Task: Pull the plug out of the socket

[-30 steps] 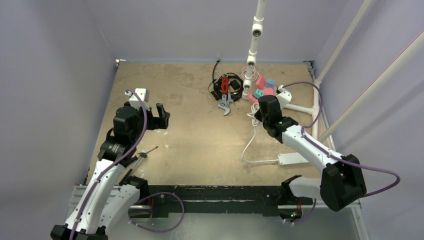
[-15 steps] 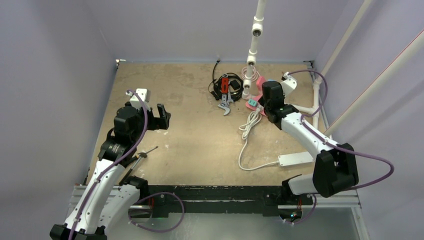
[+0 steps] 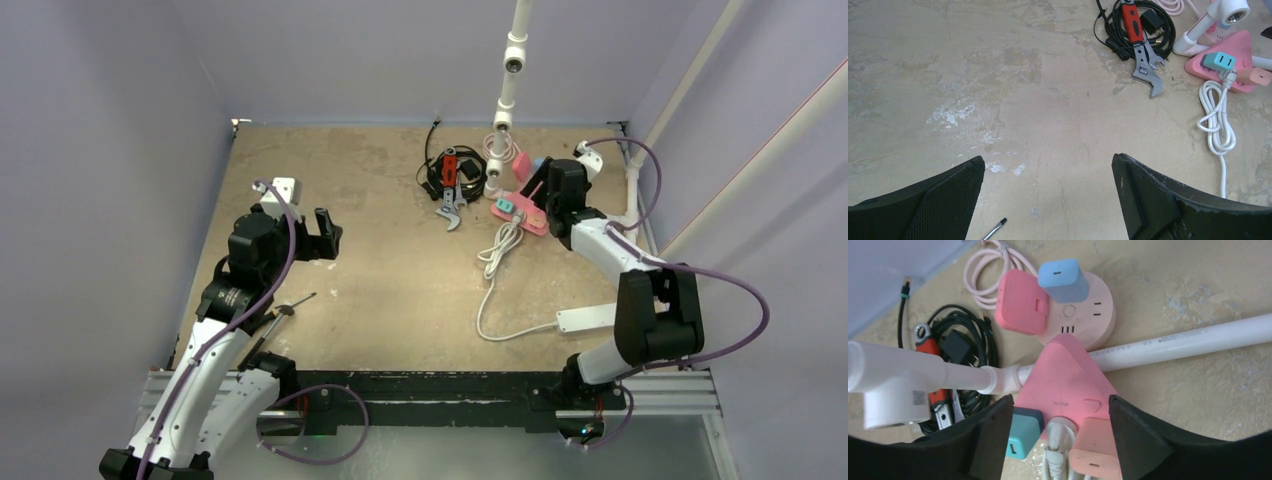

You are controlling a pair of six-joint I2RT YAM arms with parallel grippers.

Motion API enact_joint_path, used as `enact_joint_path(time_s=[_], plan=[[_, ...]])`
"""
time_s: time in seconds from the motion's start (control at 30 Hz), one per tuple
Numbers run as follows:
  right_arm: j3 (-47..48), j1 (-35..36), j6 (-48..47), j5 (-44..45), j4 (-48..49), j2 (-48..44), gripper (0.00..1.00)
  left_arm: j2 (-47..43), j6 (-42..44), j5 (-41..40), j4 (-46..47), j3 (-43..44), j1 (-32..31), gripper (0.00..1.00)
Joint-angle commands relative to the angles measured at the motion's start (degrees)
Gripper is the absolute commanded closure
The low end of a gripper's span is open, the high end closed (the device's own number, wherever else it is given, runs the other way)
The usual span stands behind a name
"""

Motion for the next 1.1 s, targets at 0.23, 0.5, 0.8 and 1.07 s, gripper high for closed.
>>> enact_joint_path(time_s=[0.23, 0.5, 0.8, 1.07], plan=[[-2.6, -11.5, -9.6, -17.0, 11.7, 5.6, 0.21, 0.6, 0.6, 1.0, 2.1, -0.3, -0.4, 0.02], [0.6, -11.8, -12.2, -23.8, 14.2, 11.4, 0.12, 0.9, 0.7, 1.7, 2.2, -0.3, -0.4, 0.01], [2.2, -11.7, -16.2, -28.9, 16.5, 12.4, 0.10, 1.2, 0.7, 1.9, 2.2, -0.3, -0.4, 0.01], [2.4, -11.2, -17.6, -34.6, 17.3, 15.6, 0.24, 1.2, 0.7, 2.2, 2.2, -0.4, -0.4, 0.01]])
